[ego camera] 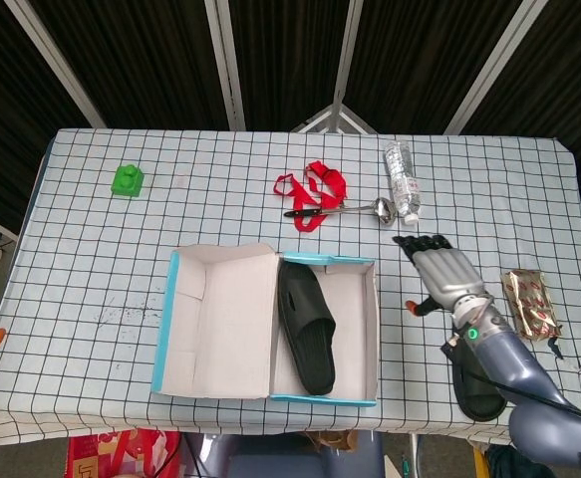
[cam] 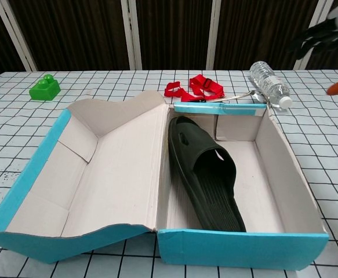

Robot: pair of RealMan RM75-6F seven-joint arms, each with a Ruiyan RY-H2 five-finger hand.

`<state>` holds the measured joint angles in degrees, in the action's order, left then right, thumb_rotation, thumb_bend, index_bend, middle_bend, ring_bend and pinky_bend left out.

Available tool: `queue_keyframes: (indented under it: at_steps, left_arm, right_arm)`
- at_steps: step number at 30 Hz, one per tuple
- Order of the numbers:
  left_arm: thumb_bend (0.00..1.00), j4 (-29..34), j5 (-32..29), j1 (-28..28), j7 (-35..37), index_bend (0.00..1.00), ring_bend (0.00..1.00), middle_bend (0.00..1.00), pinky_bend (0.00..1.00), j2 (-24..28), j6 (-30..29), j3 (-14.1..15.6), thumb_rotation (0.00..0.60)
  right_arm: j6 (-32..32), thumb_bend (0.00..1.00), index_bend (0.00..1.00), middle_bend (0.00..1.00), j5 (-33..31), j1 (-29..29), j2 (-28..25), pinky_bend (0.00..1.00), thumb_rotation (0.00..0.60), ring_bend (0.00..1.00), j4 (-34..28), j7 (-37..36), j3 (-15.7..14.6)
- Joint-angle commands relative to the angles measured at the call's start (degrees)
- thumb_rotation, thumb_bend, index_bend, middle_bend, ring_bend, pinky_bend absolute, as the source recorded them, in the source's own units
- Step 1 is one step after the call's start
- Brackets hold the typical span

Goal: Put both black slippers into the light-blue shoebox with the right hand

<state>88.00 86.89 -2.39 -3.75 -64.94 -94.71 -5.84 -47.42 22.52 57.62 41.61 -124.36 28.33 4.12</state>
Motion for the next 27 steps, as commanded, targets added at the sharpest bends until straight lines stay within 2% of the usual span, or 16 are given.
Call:
queue_keyframes:
  at_steps: [1, 6, 11, 20, 27]
  left_arm:
    - [0.27, -0.66, 0.92, 0.21, 0.58, 0.04, 0.00, 0.00, 0.02, -0.56, -1.67, -0.41, 0.600]
    - [0.27, -1.88, 2.28, 0.52, 0.84, 0.04, 0.00, 0.00, 0.02, -1.50, -3.70, -0.54, 0.600]
    - [0.25, -2.38, 1.40, 0.60, 0.43, 0.04, 0.00, 0.00, 0.02, -1.83, -3.82, -1.08, 0.600]
    - [0.22, -2.96, 0.11, -0.08, -1.48, 0.04, 0.00, 0.00, 0.02, -3.15, -3.00, -1.95, 0.600]
    - [0.22, -2.56, 1.05, -0.39, -2.47, 0.04, 0.00, 0.00, 0.02, -3.44, -1.99, -0.94, 0.600]
  right_arm:
    - [0.11, 0.30, 0.00, 0.09, 3.04, -3.68, -4.37, 0.00, 0.600, 0.07, -1.35, 0.23, -3.68]
    - [1.45, 0.30, 0.00, 0.09, 8.86, -8.61, -8.43, 0.00, 0.600, 0.06, -0.84, -0.49, -7.12]
    - [2.39, 0.30, 0.00, 0.09, 14.81, -13.24, -9.44, 0.00, 0.600, 0.06, 1.26, -1.67, -9.61]
    - [-11.10, 0.30, 0.00, 0.08, 38.28, -30.96, -4.09, 0.00, 0.600, 0.06, 6.36, -15.07, -11.89]
    - [-16.22, 0.30, 0.00, 0.08, 45.72, -37.89, 1.20, 0.00, 0.600, 0.06, 12.31, -18.17, -13.61]
